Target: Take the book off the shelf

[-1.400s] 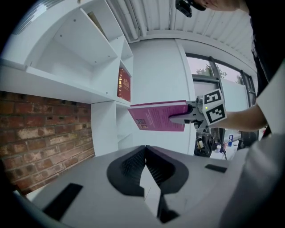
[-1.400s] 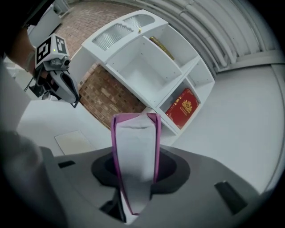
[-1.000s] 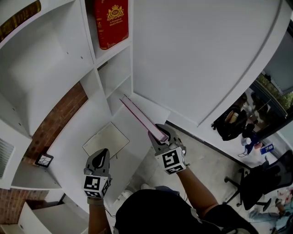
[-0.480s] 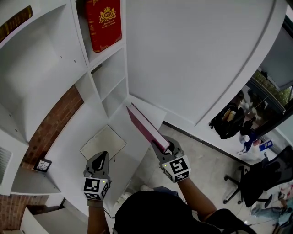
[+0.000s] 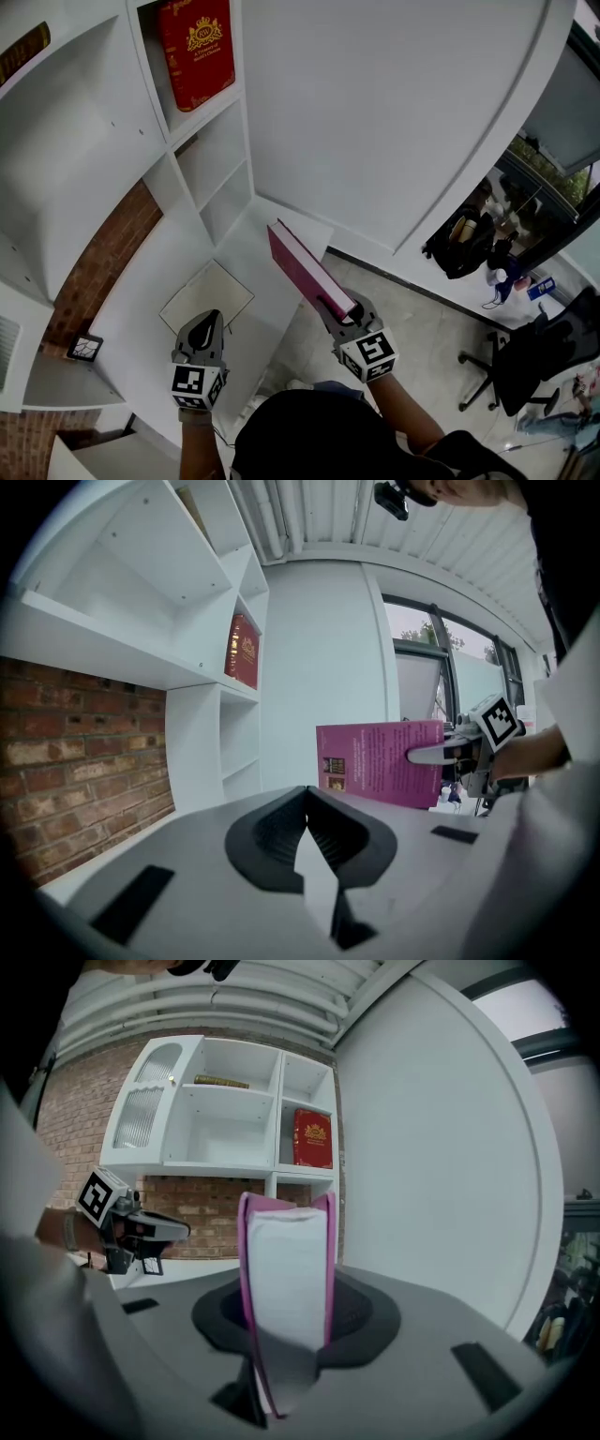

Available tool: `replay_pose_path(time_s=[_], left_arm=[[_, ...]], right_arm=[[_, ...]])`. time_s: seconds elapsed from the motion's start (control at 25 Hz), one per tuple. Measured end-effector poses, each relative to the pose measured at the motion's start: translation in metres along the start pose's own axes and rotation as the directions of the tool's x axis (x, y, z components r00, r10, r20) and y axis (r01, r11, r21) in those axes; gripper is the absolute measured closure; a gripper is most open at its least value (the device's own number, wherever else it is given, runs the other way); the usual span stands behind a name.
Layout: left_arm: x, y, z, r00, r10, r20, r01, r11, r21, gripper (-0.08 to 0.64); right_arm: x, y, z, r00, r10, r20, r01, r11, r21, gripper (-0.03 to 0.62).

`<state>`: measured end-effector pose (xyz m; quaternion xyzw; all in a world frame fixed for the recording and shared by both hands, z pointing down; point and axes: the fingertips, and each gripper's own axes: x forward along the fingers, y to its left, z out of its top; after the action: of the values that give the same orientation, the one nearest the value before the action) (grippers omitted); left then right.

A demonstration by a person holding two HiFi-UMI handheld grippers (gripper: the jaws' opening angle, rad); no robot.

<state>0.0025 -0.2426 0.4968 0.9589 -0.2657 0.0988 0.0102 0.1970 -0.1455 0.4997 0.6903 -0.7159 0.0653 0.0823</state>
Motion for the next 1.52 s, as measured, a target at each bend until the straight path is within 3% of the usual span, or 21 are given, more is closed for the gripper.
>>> replay_pose_path(time_s=[0.4, 1.28, 1.52], left_arm=[[-0.002, -0.007, -0.008, 0.999, -0.022, -0.034, 0.022, 1.000, 0.014, 0.552], [-0.026, -0.001, -0.004, 0.999, 0.038, 0.015, -0.038, 0.999, 0.016, 0.552], [-0.034, 0.004, -0.009, 0.999, 0.049, -0.007, -0.049, 0.999, -0.002, 0.552]], right_arm=[[-0.005, 0.002, -0.007, 1.000, 0.018, 0.005, -0.018, 0.998, 0.066, 0.451], [0.001, 0.028, -0.008, 0.996, 0.091, 0.009, -0.091, 0.990, 0.111, 0.451], [0.005, 0.035, -0.007, 0.995, 0.101, 0.007, -0.101, 0.988, 0.118, 0.451]])
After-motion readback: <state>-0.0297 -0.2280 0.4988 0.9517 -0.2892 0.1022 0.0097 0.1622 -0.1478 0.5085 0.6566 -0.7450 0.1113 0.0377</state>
